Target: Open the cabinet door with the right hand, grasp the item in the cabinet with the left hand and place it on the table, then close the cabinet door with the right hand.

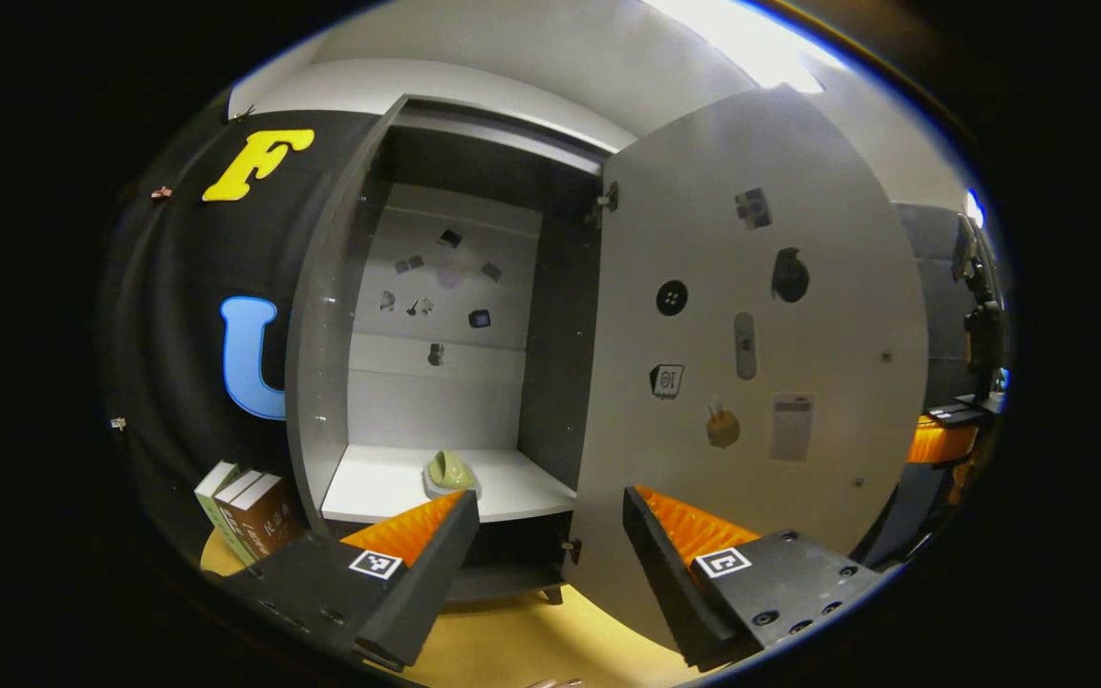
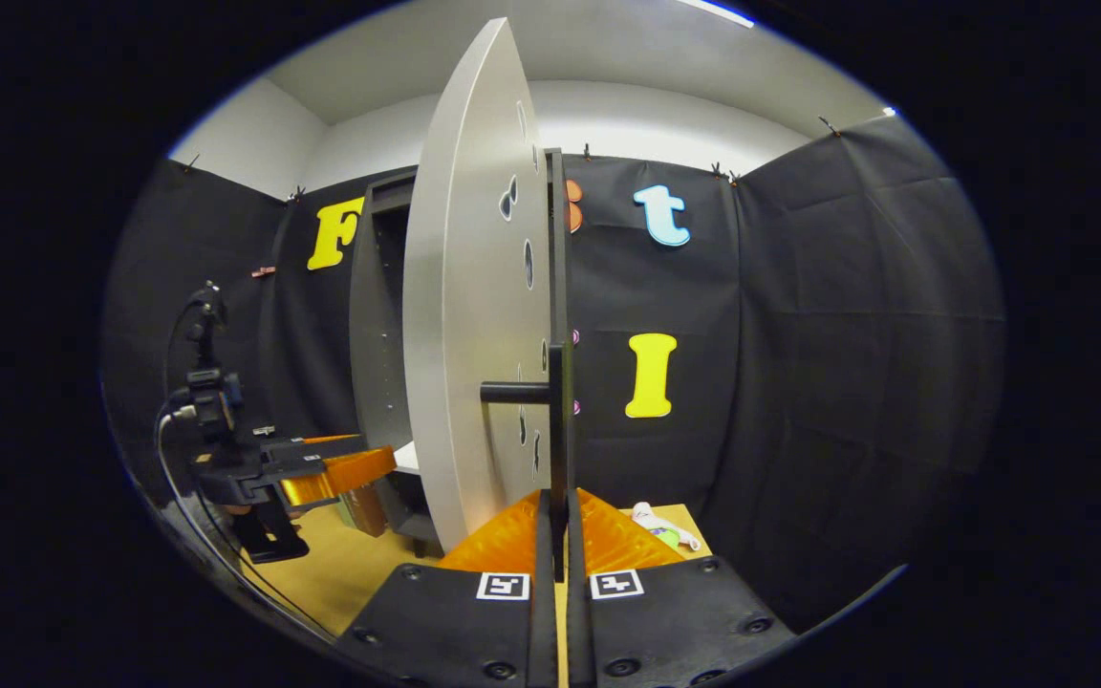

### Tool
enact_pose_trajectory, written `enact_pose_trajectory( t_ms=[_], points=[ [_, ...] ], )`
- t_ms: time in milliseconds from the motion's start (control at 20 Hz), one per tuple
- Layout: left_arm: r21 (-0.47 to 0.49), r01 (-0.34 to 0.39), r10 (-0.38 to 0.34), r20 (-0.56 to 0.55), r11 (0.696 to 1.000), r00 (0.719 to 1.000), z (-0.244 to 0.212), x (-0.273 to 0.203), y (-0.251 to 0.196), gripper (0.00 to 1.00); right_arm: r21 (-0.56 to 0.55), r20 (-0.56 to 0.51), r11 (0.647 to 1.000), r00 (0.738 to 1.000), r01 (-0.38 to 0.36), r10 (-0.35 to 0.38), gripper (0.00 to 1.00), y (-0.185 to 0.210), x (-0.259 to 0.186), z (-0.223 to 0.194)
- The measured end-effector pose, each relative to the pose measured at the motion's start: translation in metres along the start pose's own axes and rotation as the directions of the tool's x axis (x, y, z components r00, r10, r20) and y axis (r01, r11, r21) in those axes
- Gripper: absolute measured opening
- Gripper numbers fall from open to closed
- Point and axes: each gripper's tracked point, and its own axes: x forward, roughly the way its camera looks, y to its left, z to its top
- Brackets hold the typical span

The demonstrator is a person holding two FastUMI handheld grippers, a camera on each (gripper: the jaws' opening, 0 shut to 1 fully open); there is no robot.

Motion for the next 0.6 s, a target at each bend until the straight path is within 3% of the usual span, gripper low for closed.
enact_pose_trajectory(
  t_ms=[350,450,600],
  points=[
    [0.037,-0.093,0.096,-0.076,0.995,0.992,-0.013,0.064,0.037,0.95,-0.014,0.047,0.989,0.988,-0.145,0.145,0.1,-0.008,-0.033,0.009],
    [0.055,-0.128,0.133,-0.101,0.99,0.986,-0.018,0.082,0.046,0.95,-0.033,0.044,0.991,0.991,-0.128,0.13,0.13,-0.029,-0.043,-0.001],
    [0.086,-0.174,0.183,-0.113,0.981,0.977,-0.025,0.108,0.053,0.95,-0.017,-0.005,0.999,0.999,-0.046,0.046,0.31,-0.069,-0.054,-0.022]
  ],
)
